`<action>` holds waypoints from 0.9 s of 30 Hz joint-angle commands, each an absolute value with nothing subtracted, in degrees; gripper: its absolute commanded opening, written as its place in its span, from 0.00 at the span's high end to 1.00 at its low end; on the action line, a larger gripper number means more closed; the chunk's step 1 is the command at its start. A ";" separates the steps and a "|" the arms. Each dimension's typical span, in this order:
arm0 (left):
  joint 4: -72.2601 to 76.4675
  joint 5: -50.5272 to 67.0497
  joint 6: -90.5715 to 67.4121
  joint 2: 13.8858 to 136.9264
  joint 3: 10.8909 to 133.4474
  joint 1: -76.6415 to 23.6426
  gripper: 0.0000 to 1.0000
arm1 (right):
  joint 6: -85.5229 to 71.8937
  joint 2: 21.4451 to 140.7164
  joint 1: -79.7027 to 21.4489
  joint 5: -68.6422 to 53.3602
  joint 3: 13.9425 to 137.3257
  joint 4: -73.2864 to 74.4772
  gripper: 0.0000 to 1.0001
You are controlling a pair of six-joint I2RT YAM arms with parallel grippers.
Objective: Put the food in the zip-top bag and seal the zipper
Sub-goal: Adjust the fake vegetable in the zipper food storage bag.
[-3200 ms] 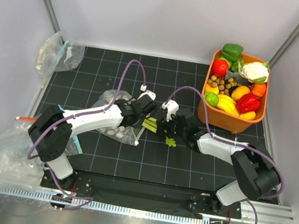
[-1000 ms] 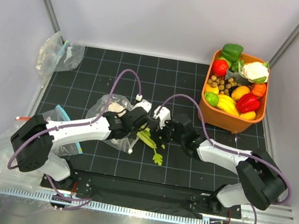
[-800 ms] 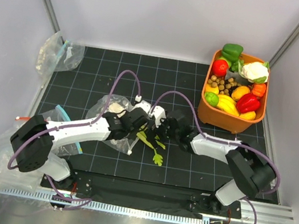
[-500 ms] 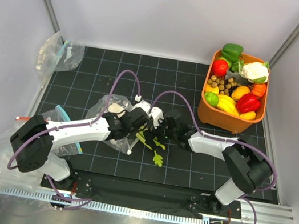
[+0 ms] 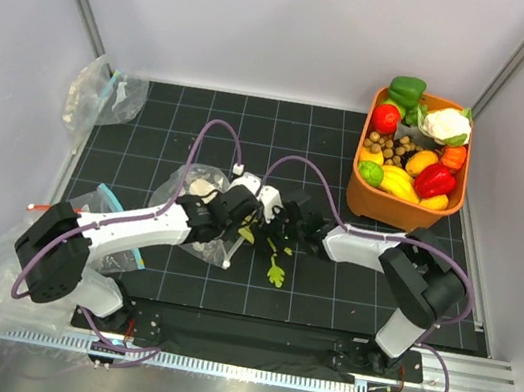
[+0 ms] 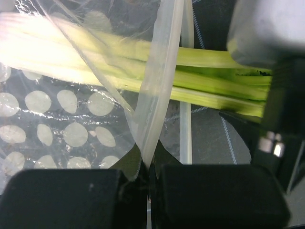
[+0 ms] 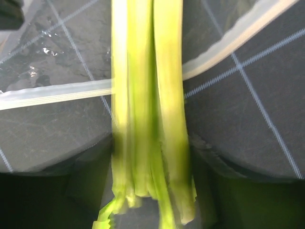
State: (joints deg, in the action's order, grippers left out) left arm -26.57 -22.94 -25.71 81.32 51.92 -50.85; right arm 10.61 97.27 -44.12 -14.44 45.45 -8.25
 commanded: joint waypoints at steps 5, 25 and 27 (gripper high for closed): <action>-24.08 -21.80 -26.37 81.03 52.12 -50.71 1.00 | 9.93 99.76 -44.21 -16.26 47.90 -1.93 0.67; -23.73 -22.68 -27.60 83.23 53.17 -50.45 1.00 | -4.02 91.59 -42.37 -27.07 45.53 -10.71 0.99; -23.73 -22.76 -28.03 82.53 52.91 -50.36 1.00 | -6.23 90.88 -42.10 -25.32 44.57 -13.09 0.99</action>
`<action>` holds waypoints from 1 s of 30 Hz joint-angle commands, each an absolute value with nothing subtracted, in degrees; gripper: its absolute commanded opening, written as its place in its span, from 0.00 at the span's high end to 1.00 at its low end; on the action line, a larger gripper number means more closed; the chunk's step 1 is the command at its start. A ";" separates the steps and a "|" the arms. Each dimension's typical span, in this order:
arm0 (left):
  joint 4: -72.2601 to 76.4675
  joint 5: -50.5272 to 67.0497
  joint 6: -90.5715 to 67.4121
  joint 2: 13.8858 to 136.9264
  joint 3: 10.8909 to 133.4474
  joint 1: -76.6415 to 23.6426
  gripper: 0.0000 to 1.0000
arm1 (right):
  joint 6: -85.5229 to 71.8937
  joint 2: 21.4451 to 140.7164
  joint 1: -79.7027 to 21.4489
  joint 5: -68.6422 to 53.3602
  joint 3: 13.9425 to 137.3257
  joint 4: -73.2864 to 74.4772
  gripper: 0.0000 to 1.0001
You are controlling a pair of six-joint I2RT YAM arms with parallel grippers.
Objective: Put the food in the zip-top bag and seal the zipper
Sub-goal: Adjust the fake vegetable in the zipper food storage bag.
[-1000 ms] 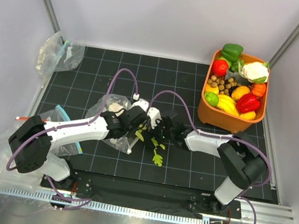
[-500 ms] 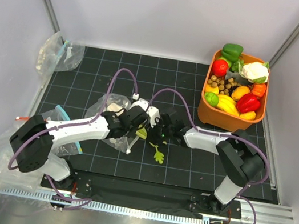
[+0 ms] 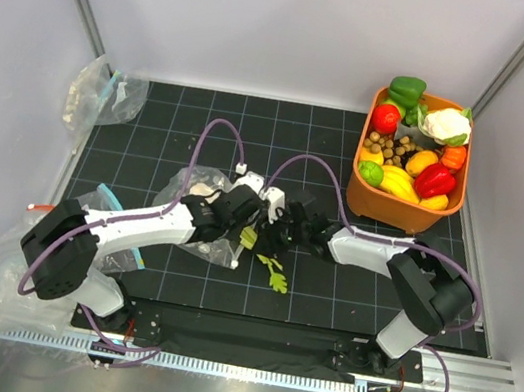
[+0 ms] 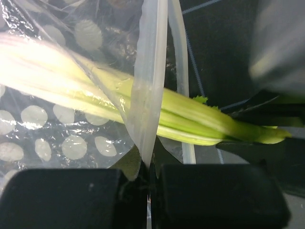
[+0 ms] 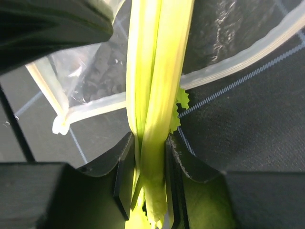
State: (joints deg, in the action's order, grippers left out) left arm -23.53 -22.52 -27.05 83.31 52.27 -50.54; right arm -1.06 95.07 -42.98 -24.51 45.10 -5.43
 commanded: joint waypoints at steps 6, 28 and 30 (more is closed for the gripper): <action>-22.94 -20.92 -29.18 80.25 51.60 -48.52 1.00 | -9.31 90.79 -41.75 -26.63 44.03 -15.82 0.99; -16.17 -5.10 -30.59 73.31 46.93 -42.80 1.00 | -20.22 83.77 -41.84 -23.29 36.92 -34.27 0.99; -16.17 -5.10 -30.67 72.51 46.50 -42.80 1.00 | -20.30 82.53 -41.84 -22.15 35.60 -35.50 0.99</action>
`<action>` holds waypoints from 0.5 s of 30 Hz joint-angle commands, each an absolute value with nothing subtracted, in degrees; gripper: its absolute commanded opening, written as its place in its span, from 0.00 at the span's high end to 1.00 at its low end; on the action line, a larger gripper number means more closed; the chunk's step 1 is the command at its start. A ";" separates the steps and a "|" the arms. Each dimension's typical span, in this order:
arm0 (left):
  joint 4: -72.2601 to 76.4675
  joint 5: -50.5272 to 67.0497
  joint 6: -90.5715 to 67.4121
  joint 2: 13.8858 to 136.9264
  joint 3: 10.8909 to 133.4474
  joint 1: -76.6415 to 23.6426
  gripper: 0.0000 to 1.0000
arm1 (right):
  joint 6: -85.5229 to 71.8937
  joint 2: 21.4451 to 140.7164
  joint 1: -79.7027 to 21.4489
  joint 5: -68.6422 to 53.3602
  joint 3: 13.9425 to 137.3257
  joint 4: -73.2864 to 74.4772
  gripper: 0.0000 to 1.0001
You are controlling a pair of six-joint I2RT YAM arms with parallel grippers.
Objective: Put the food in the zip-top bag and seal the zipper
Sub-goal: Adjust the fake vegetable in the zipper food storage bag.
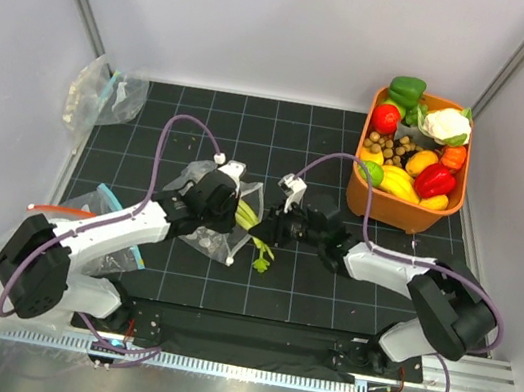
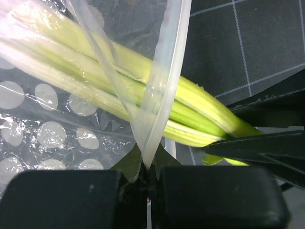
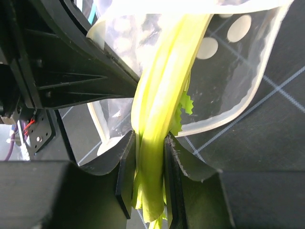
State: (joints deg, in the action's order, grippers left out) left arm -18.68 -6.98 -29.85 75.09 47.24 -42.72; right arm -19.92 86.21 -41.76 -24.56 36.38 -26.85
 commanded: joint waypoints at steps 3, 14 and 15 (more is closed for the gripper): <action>-16.52 -6.85 -31.20 71.63 45.97 -42.80 1.00 | -20.30 81.30 -41.75 -20.31 34.63 -37.26 0.99; -19.42 -10.20 -32.43 73.83 47.90 -42.80 1.00 | -18.54 74.35 -41.75 -13.09 28.82 -41.84 0.99; -19.51 -10.11 -32.34 73.39 47.90 -42.72 1.00 | -18.63 74.79 -41.75 -13.10 29.18 -41.49 0.99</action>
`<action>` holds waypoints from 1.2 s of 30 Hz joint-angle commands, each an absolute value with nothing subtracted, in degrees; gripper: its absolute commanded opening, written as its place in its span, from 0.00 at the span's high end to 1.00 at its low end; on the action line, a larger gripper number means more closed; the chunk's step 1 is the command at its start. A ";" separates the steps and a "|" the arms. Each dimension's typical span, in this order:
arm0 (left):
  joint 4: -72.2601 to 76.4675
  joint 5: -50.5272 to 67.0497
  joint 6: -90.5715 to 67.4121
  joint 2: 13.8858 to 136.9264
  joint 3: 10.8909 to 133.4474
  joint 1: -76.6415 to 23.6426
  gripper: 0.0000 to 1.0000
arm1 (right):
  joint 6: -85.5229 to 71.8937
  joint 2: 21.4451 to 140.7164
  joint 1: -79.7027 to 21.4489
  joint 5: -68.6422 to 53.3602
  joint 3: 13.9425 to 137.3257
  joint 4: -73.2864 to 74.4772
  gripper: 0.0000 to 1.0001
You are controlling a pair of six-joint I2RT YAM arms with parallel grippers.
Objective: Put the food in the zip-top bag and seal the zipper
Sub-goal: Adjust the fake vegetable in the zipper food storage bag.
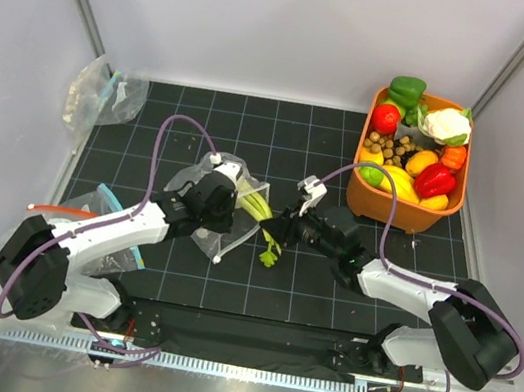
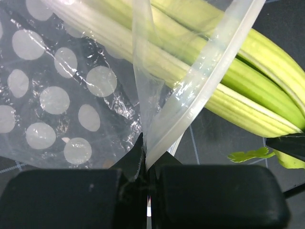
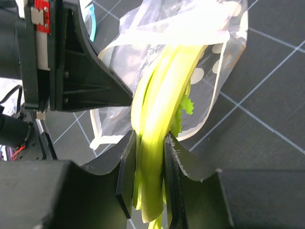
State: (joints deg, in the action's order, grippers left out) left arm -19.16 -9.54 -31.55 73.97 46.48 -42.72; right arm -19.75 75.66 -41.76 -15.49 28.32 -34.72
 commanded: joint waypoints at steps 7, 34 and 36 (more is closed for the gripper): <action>-17.85 -2.83 -32.61 69.97 47.55 -42.98 1.00 | -18.90 79.27 -41.92 -14.59 31.99 -39.03 0.99; -8.97 9.76 -29.62 76.12 49.57 -51.42 1.00 | -33.57 85.86 -45.09 -14.06 32.60 -51.32 0.99; -8.88 7.83 -29.71 75.15 49.05 -51.42 1.00 | -35.49 87.80 -45.09 -14.67 32.78 -52.99 0.99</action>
